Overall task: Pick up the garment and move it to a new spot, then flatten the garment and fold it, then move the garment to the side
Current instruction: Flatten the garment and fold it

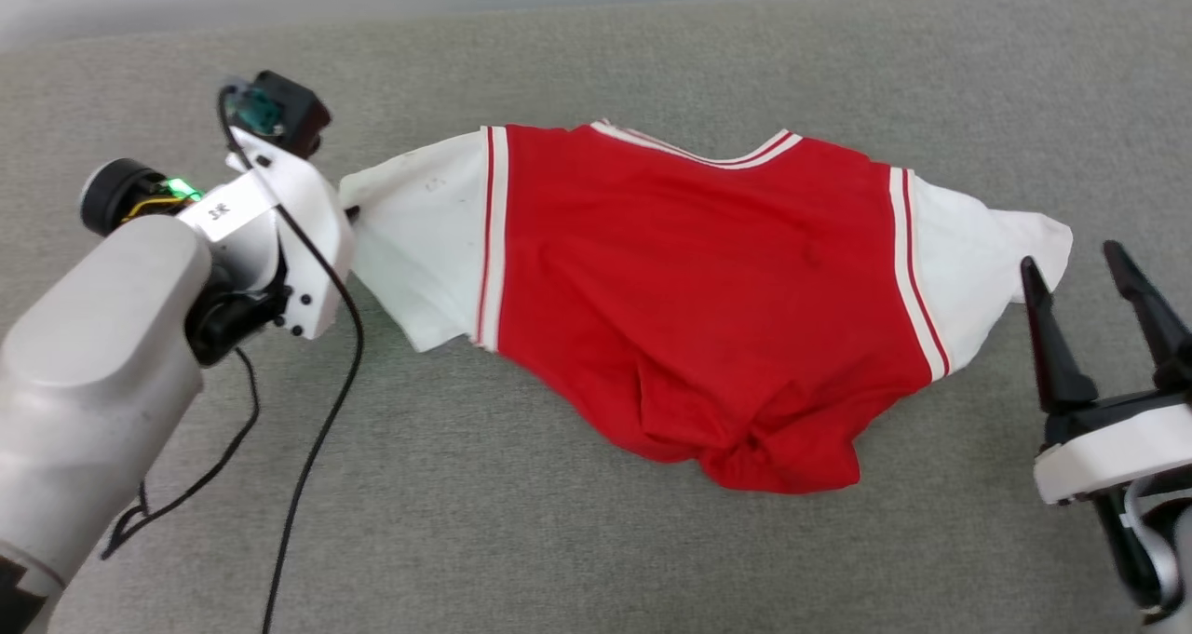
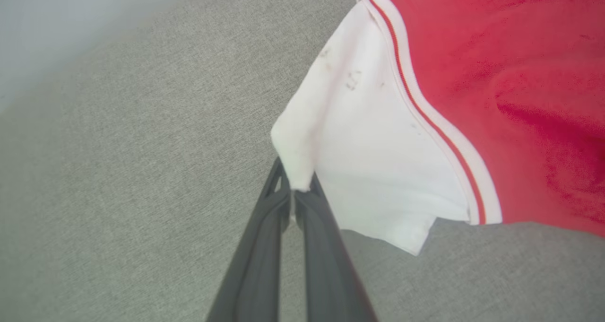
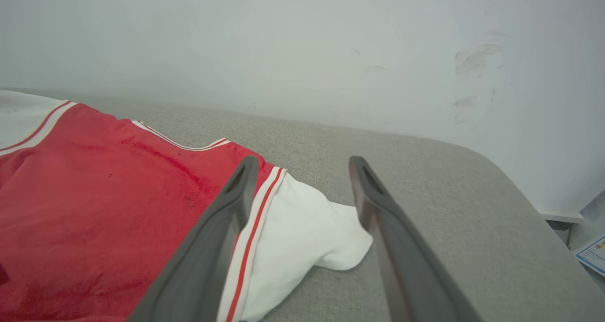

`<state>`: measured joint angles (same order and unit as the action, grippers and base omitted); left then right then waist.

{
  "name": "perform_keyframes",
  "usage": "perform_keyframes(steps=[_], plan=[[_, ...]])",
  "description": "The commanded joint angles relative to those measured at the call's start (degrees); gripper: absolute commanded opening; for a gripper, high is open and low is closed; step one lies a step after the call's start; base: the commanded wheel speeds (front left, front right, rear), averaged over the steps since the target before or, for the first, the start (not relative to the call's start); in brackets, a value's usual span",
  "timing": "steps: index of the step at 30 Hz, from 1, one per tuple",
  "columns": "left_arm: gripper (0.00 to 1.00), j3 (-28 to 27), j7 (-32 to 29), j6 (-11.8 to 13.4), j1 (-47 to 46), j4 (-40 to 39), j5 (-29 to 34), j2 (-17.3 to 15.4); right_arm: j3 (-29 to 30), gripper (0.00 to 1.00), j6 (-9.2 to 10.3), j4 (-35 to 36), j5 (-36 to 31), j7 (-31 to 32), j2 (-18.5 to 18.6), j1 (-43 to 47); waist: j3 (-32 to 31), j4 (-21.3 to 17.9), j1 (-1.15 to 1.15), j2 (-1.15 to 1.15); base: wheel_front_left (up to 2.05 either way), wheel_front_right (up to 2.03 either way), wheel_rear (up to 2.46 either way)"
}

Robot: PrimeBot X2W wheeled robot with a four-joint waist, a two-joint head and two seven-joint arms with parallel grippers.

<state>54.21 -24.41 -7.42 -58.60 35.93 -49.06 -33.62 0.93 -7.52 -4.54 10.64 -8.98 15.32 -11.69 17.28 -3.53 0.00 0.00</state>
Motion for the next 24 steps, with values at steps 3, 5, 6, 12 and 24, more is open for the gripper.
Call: perform_keyframes(steps=[3,5,6,12,24], plan=[[0.0,-1.57,3.11,0.02,1.52,-0.64,-1.19,-2.26,2.01,1.0,0.06,1.03,0.36,1.21,2.47,-0.29,-2.05,2.17,0.0,0.0,0.0,0.0,0.0],[0.0,-2.37,4.28,0.46,1.97,-1.01,-1.57,-3.25,2.41,1.0,0.06,1.58,0.26,2.11,4.03,-1.08,-2.43,2.79,0.0,0.0,0.0,0.0,0.0],[0.0,-2.37,4.28,0.46,1.97,-1.01,-1.57,-3.25,2.41,1.0,0.06,1.58,0.26,2.11,4.03,-1.08,-2.43,2.79,0.0,0.0,0.0,0.0,0.0],[0.0,-3.75,6.52,1.64,3.3,-3.23,-2.2,-5.53,1.83,1.0,0.06,2.67,0.75,7.15,10.35,-5.35,-2.8,4.39,0.0,0.0,0.0,0.0,0.0],[0.0,-3.43,8.86,4.03,2.34,-10.75,-0.18,-5.39,-15.18,1.0,0.06,-5.67,20.9,41.35,26.03,-20.83,0.85,8.37,0.0,0.0,0.0,0.0,0.0]])
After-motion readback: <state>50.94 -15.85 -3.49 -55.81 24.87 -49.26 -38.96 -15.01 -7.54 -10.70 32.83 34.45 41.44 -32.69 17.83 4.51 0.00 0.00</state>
